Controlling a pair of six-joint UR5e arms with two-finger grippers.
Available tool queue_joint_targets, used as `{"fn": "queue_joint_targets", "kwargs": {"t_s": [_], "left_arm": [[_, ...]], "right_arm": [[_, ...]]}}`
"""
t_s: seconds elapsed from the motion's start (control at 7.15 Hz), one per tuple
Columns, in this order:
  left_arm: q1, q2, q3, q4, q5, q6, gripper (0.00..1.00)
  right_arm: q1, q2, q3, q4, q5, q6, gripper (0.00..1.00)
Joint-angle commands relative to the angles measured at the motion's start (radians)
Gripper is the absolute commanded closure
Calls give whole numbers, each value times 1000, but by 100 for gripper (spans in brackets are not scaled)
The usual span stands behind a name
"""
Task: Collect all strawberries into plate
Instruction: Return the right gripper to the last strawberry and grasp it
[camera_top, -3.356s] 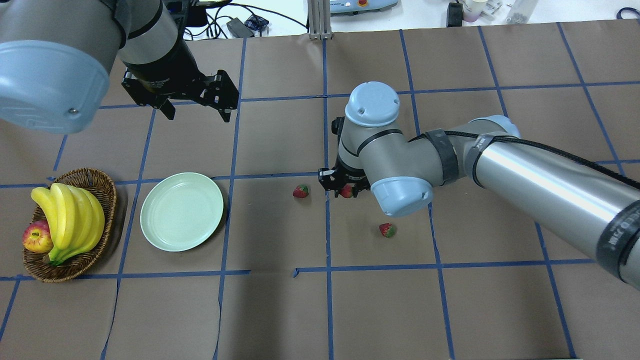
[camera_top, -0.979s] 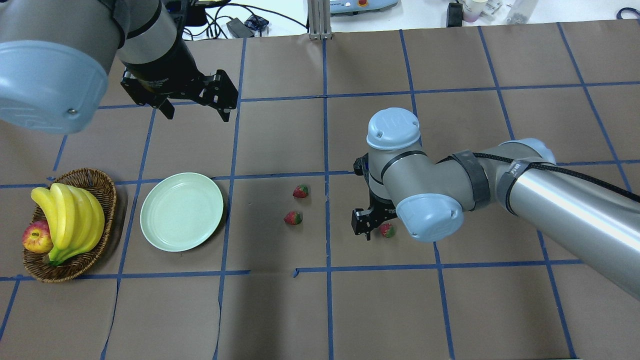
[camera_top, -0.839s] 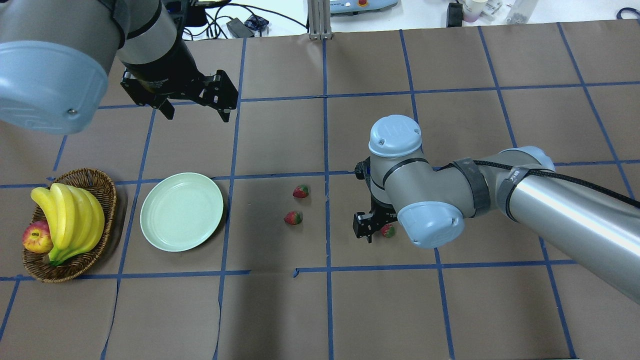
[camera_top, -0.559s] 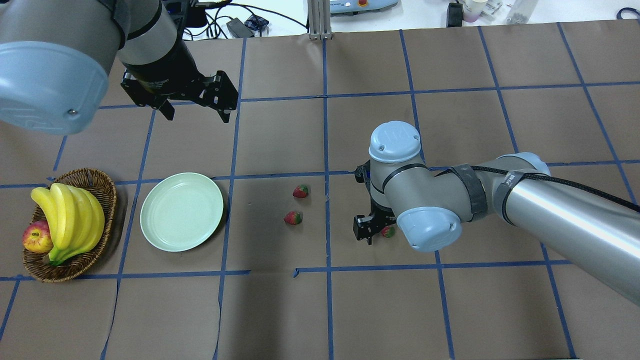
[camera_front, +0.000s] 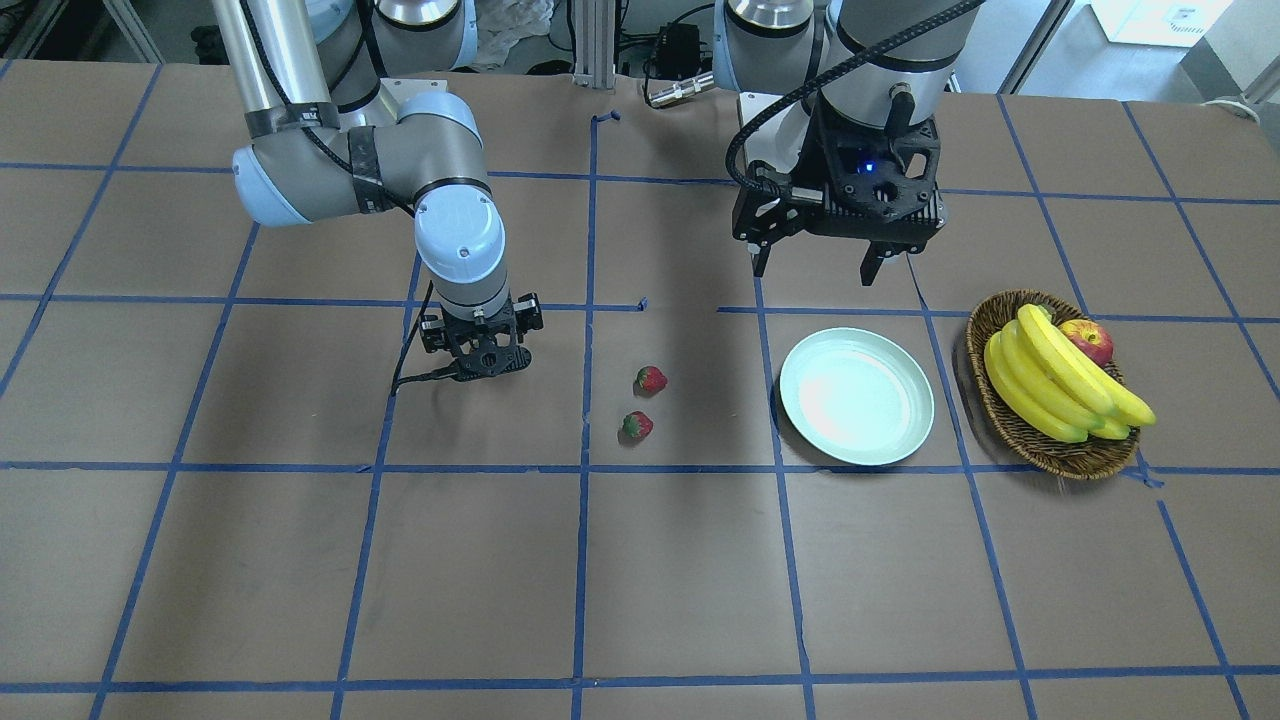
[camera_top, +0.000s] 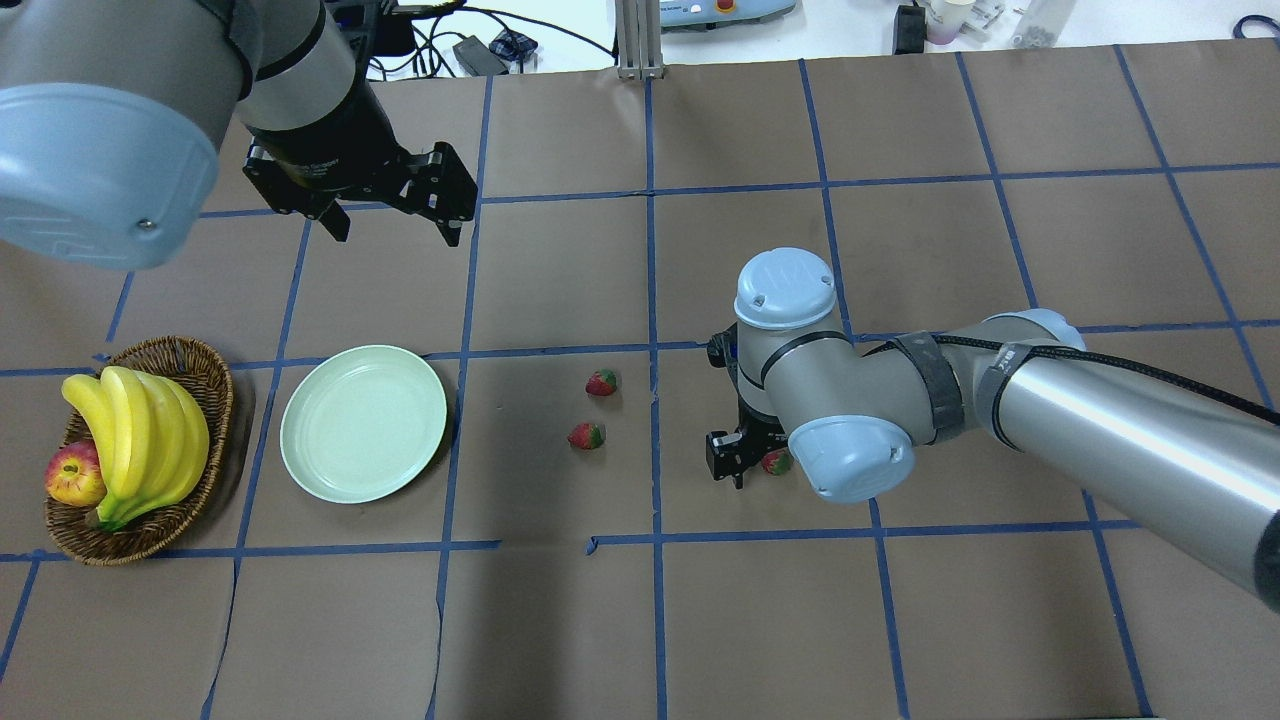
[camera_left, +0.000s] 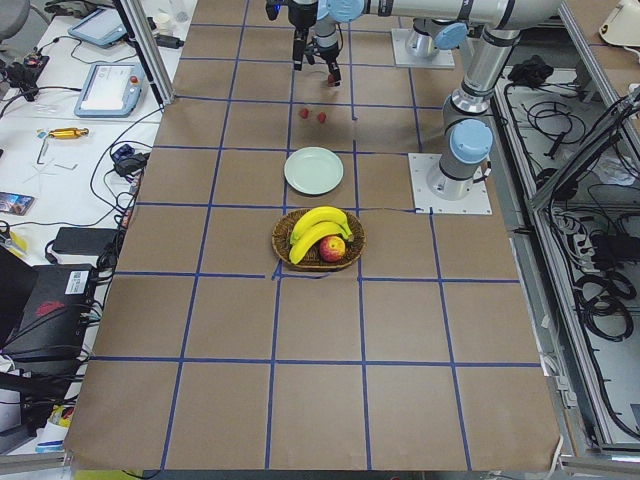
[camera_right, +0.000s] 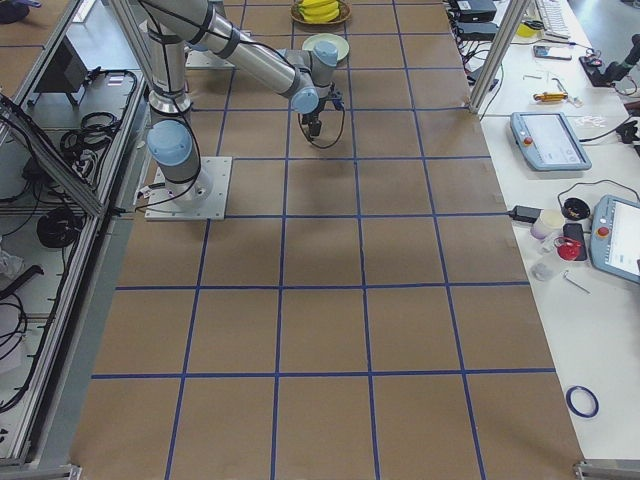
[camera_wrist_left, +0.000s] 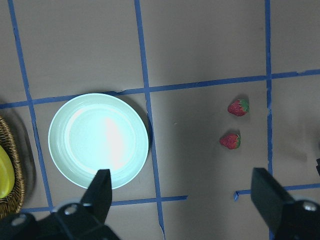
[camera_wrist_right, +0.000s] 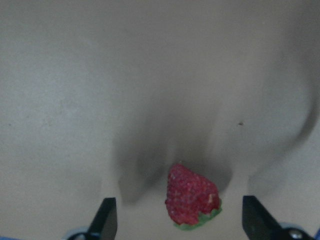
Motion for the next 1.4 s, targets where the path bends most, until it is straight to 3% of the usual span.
{"fn": "queue_joint_targets", "kwargs": {"t_s": [0.0, 0.14, 0.28, 0.56, 0.84, 1.26], "left_arm": [[-1, 2, 0, -1, 1, 0, 0], [1, 2, 0, -1, 1, 0, 0], [-1, 2, 0, -1, 1, 0, 0], [1, 2, 0, -1, 0, 0, 0], [-1, 2, 0, -1, 0, -2, 0], [-1, 2, 0, -1, 0, 0, 0]], "right_arm": [[0, 6, -7, -7, -8, -2, 53], [0, 8, -10, -12, -8, -2, 61], [0, 18, -10, -47, -7, -2, 79], [0, 11, -25, -67, 7, 14, 100], [38, 9, -120, -63, 140, 181, 99], [169, 113, -184, -99, 230, 318, 99]]}}
